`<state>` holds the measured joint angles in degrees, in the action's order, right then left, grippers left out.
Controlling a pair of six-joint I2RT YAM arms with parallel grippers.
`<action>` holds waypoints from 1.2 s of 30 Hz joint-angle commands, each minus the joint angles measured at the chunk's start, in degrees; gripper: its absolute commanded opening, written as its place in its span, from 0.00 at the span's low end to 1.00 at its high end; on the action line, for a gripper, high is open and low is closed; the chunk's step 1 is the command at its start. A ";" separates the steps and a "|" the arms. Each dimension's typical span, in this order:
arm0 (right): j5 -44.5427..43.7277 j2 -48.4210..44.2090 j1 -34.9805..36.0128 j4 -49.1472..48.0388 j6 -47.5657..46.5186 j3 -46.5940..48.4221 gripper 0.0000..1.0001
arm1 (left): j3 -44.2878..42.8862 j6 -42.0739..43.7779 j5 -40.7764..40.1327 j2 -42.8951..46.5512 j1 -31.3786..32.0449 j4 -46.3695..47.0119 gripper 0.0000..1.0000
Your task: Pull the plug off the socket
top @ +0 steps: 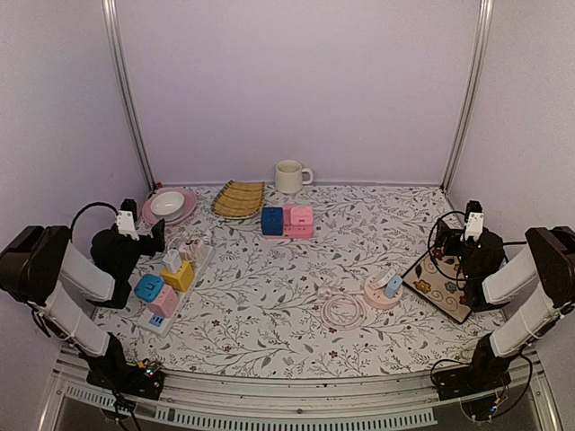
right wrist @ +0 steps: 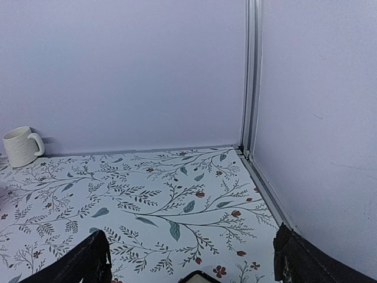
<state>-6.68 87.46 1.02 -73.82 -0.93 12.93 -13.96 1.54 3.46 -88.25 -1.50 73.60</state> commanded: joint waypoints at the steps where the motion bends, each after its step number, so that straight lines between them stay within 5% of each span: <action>1: 0.88 0.39 -0.13 -1.38 -0.13 0.21 0.99 | -0.60 0.63 0.24 -0.52 0.29 -0.04 0.97; 16: -1.50 -3.06 -0.09 0.03 0.17 -0.47 0.99 | -1.35 1.40 -1.49 2.47 1.37 -3.83 0.97; 22: -0.34 -21.28 -0.13 32.25 7.68 9.63 0.99 | -15.57 -8.57 -3.30 10.96 2.38 -37.74 0.97; 26: 7.06 -28.46 -0.11 50.41 12.90 19.11 0.99 | -27.79 -13.56 9.32 10.04 2.61 -55.83 0.97; 30: 6.85 -31.90 -0.13 65.20 14.61 27.53 0.99 | -36.00 -11.62 23.84 9.47 4.82 -64.23 0.97; 36: 13.95 -35.28 -0.07 72.90 17.49 30.29 0.99 | -40.44 -12.06 29.04 17.19 5.61 -70.26 0.97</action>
<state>0.75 54.26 0.95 -12.60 13.63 43.13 -51.79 -10.04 25.30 -77.03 3.73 12.12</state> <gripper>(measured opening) 0.989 0.970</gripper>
